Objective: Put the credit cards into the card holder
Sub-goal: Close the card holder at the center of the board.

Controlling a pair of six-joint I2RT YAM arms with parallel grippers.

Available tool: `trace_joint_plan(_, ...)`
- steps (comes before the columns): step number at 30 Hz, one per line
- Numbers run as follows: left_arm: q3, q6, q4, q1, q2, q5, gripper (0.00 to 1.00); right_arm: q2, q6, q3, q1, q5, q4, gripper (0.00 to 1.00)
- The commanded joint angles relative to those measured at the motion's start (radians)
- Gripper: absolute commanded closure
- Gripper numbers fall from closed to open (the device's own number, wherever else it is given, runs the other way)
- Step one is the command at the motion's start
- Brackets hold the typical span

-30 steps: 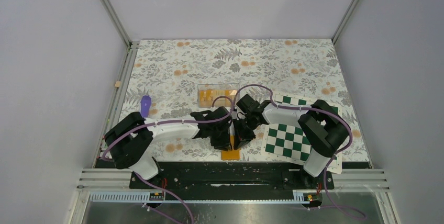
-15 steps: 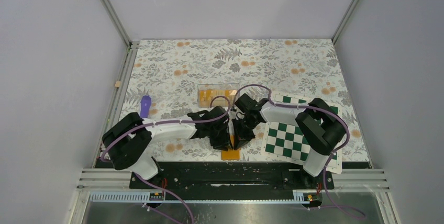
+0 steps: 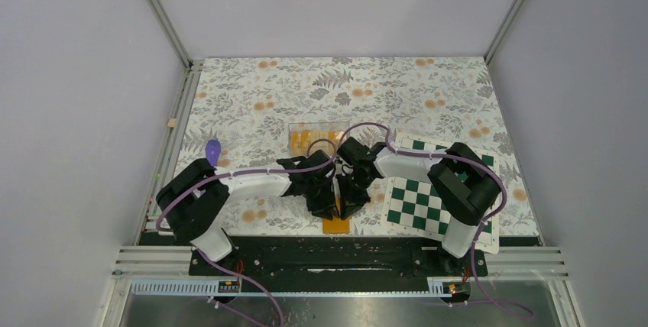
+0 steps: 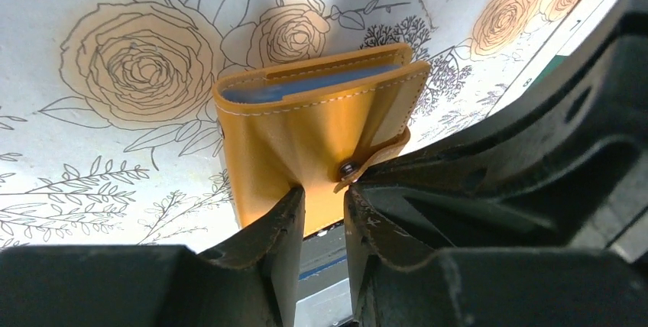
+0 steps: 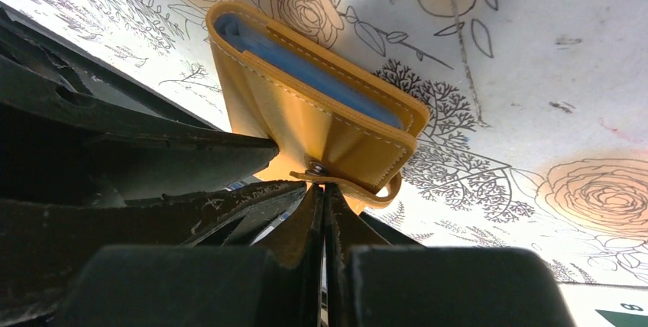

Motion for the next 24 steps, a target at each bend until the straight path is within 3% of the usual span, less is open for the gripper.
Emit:
trace_joint_plan(1, -0.073, 0.002, 0.054, 0.002, 0.179, -0.238, 0.73, 0.106, 0.004, -0.049, 0.095, 0.282, 0.095, 1.00)
trace_joint_plan(8, -0.095, -0.008, 0.048, 0.034, 0.220, -0.261, 0.80, 0.149, 0.022, -0.026, 0.130, 0.330, 0.109, 1.00)
trace_joint_plan(16, -0.083, 0.018, 0.086, 0.042, 0.284, -0.242, 0.81, 0.163, 0.031, -0.006, 0.128, 0.322, 0.109, 1.00)
trace_joint_plan(24, -0.092, 0.038, 0.107, 0.035, 0.276, -0.227, 0.81, 0.161, 0.036, 0.019, 0.088, 0.231, 0.094, 1.00)
